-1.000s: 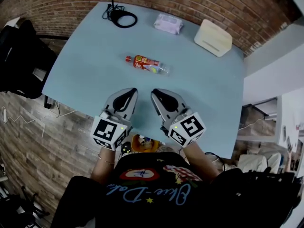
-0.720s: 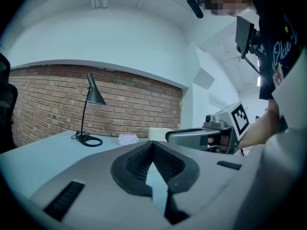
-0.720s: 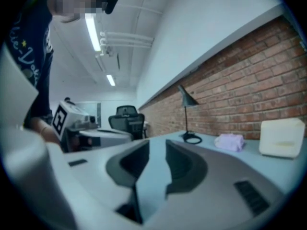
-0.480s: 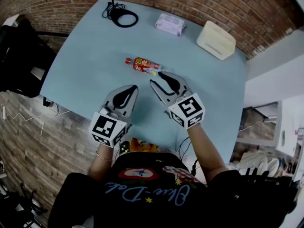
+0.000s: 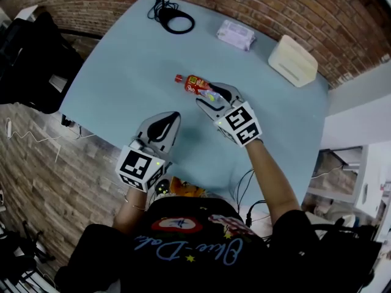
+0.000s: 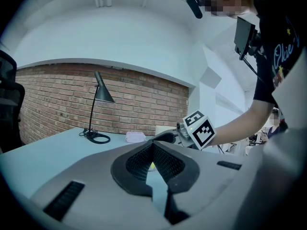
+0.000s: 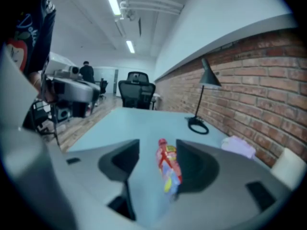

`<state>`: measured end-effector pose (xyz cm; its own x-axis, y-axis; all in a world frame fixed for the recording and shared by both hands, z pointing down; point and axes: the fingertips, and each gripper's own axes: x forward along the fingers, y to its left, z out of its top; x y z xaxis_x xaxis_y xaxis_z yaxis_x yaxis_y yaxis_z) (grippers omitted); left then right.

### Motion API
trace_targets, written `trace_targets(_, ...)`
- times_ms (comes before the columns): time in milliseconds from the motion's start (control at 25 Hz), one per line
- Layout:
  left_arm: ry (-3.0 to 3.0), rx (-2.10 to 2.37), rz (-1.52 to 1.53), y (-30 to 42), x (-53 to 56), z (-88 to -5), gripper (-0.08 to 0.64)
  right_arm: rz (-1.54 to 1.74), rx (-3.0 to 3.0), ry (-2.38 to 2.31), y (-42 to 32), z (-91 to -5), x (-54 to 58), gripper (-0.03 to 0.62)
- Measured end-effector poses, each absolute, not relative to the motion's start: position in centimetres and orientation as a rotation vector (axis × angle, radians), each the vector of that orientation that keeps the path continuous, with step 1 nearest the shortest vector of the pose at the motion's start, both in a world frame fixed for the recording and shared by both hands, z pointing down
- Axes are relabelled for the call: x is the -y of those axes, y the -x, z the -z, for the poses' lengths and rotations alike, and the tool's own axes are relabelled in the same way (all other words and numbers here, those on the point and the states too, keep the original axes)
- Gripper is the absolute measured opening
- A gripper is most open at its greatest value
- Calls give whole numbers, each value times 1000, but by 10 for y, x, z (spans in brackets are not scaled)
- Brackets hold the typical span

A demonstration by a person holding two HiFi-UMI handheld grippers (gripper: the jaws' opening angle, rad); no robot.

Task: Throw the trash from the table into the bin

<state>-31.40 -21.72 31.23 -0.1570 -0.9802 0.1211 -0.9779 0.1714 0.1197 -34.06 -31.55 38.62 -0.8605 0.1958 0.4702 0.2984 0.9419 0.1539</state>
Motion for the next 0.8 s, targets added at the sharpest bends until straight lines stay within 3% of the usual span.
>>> trace_targets(80,-1901,2282,19,317,213,-314,8,317,2605,368,347,-394,318,246)
trace_targets(240,-1848,2295,78,324,206,-313,8,330,2479,366,356,-419,333,252)
trace_targets(320,-1820,2309,103,328,201,-313,8,349,2410,381,359,-433,338,288)
trace_targets(800,-1670,2395,157,344,171,-315,8,479,2206,465,374,-471,351,290)
